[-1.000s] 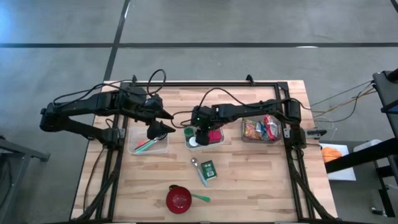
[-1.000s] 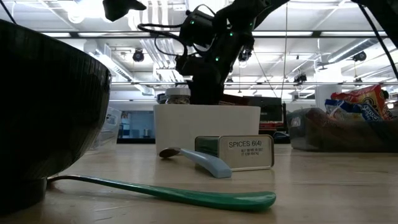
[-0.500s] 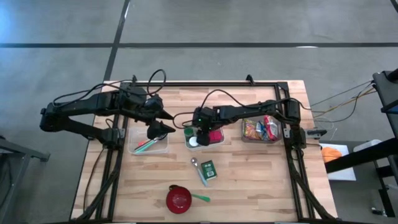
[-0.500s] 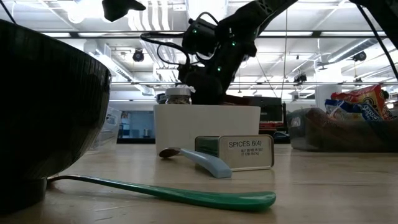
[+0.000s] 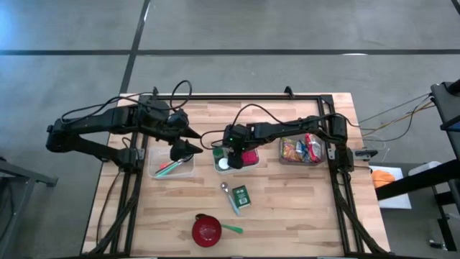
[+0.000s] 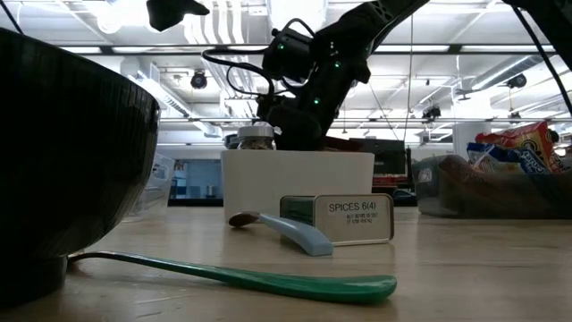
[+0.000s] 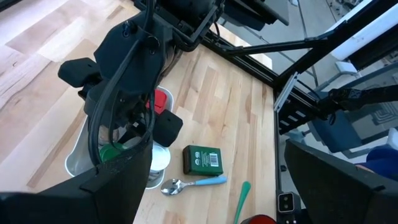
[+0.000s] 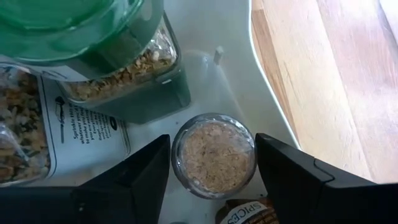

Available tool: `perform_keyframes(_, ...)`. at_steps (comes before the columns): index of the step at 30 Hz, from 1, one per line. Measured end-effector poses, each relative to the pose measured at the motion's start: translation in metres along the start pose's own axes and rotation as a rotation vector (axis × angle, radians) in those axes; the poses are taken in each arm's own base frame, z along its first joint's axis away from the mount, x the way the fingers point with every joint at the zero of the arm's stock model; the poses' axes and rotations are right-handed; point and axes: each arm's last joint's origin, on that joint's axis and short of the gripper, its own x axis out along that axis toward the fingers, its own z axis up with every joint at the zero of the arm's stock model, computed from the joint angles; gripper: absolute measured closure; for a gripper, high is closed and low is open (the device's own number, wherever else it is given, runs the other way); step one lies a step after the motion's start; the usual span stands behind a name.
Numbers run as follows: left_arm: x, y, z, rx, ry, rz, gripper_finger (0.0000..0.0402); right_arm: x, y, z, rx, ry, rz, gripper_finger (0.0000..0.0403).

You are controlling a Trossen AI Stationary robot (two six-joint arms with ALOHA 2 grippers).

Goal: Pick & Place Food Item
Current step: Put the brown seasoning bottle into the white bin, then put the green seasoning can into the white bin

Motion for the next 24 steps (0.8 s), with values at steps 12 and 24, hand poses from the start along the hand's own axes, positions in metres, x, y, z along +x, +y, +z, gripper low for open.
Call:
perform_keyframes(12,0.0,0.0,0.0,-0.014,0.001,0.0,0.0032,-0.012,0.002,0.009,-0.013,0.008,0.027,0.0169)
perform_keyframes(24,0.0,0.0,-0.001,-0.017,0.011,0.002,0.0032,-0.039,0.003,0.021,-0.026,0.005,0.029,0.0168)
